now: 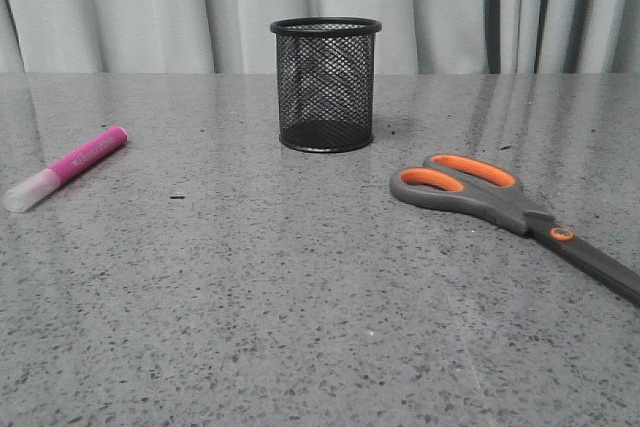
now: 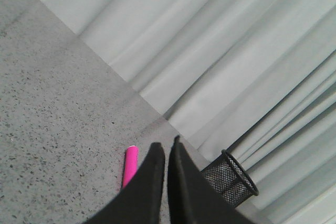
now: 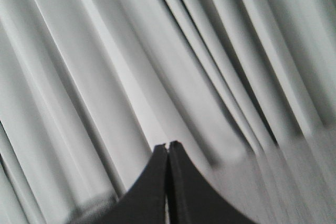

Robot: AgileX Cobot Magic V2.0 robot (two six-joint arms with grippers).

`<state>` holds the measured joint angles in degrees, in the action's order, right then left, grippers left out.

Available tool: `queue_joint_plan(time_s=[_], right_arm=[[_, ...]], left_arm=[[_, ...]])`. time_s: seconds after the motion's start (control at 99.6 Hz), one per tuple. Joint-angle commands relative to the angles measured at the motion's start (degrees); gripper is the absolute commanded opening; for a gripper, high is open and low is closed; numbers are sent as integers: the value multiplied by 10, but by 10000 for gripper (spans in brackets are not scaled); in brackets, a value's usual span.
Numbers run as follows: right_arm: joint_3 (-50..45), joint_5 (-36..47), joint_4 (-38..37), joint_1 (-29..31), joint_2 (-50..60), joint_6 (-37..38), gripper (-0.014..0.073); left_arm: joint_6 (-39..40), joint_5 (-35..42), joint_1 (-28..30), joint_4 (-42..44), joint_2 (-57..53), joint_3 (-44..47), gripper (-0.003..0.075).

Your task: Put pen and scissors into bin

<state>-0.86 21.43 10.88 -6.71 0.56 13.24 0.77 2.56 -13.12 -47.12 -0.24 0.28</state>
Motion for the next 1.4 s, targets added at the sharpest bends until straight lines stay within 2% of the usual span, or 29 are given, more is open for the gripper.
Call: queue_joint_plan(time_s=[0.0,0.141,0.251,0.422,0.522,0.612,0.663,0.713,0.733,0.813,0.833,0.843,0.873,1.014,1.135,1.386], right_arm=[[-5,110,21,3,15,1,-67],[-5,116,91,3,15,7,-67],[-5,104,94,3,14,7,-67],[12,13,191,2,12,8,-64],[52,-75,174,2,-3,5,-64],[100,-156,98,2,-39,-3,-45],[127,-186,49,2,-66,-3,8],[154,-214,31,2,-94,-3,121],[166,-228,30,2,-107,-3,156],[213,-291,30,2,-160,-3,386],[226,-312,30,2,-174,-3,414],[242,-341,30,2,-191,-3,458],[254,-362,30,2,-205,-4,484],[315,-454,27,2,-281,-50,488],[336,-471,27,2,-325,-66,488],[336,-487,27,2,-352,-66,488]], left_arm=[[2,34,1,-12,-18,12,-20],[2,35,1,-15,-18,12,-20],[2,35,1,-15,-18,12,-20],[0,35,1,-16,-13,-2,-6],[-14,18,1,23,17,-40,103],[-28,-26,1,91,63,-95,274],[-34,-59,1,142,99,-129,354],[-37,-95,1,181,144,-167,405],[-37,-111,1,194,156,-183,409],[-37,-181,1,236,234,-252,405],[-37,-199,1,245,246,-269,403],[-37,-217,1,254,270,-291,398],[-37,-243,1,266,295,-308,390],[-37,-370,1,308,406,-411,365],[-37,-456,1,314,509,-497,365],[-49,-506,-1,318,693,-630,365]])
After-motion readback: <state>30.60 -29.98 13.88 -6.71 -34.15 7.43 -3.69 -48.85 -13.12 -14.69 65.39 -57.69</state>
